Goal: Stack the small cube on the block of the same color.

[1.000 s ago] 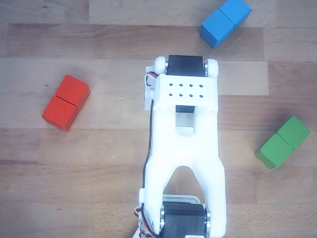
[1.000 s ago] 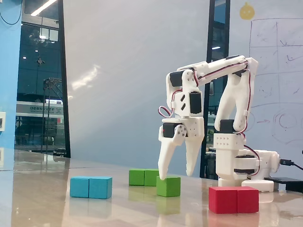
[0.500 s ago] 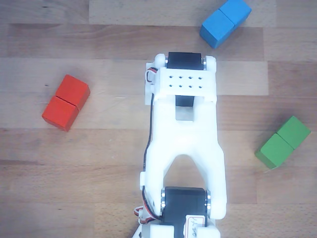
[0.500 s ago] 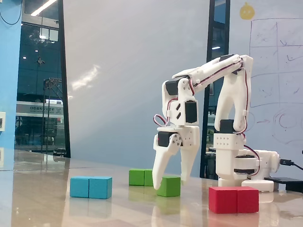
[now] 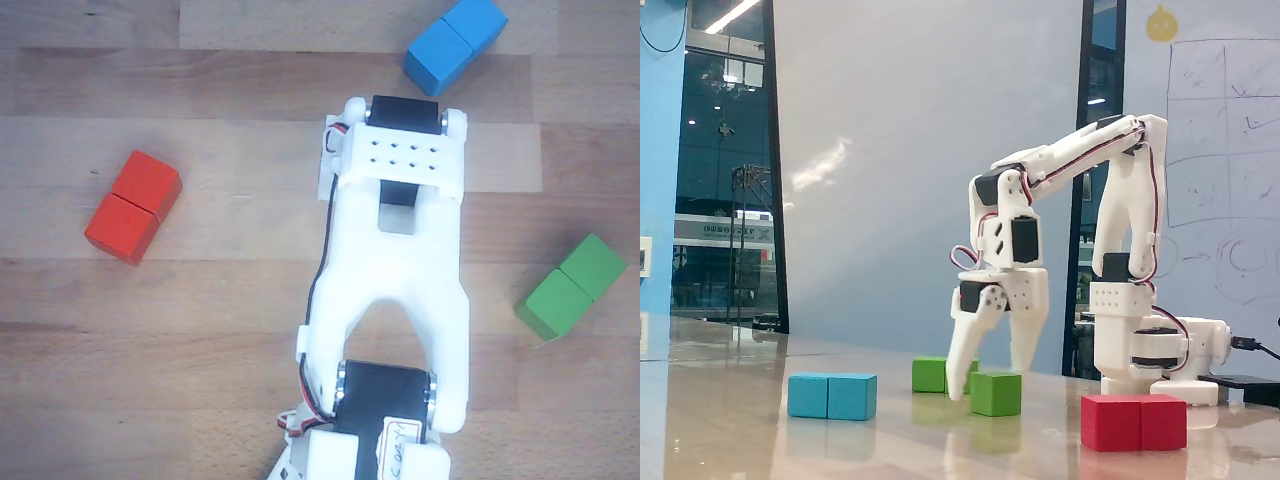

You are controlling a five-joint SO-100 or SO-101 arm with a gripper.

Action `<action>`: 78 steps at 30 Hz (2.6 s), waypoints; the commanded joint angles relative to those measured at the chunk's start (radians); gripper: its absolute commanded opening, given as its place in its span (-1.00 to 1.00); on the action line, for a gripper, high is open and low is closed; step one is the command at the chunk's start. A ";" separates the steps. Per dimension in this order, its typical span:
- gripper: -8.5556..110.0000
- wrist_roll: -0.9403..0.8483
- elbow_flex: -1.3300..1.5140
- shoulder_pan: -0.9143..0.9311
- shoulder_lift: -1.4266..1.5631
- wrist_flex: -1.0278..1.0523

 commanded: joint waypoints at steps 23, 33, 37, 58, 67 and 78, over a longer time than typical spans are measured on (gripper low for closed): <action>-0.37 -0.008 -0.120 0.006 -0.064 -0.012; -0.37 -0.008 -0.120 0.006 -0.067 -0.011; -0.39 -0.008 -0.120 0.006 -0.067 -0.011; -0.78 -0.009 -0.186 0.017 -0.048 -0.008; -0.79 -0.058 -0.448 0.250 -0.048 0.018; -0.79 -0.287 -0.540 0.569 -0.055 0.127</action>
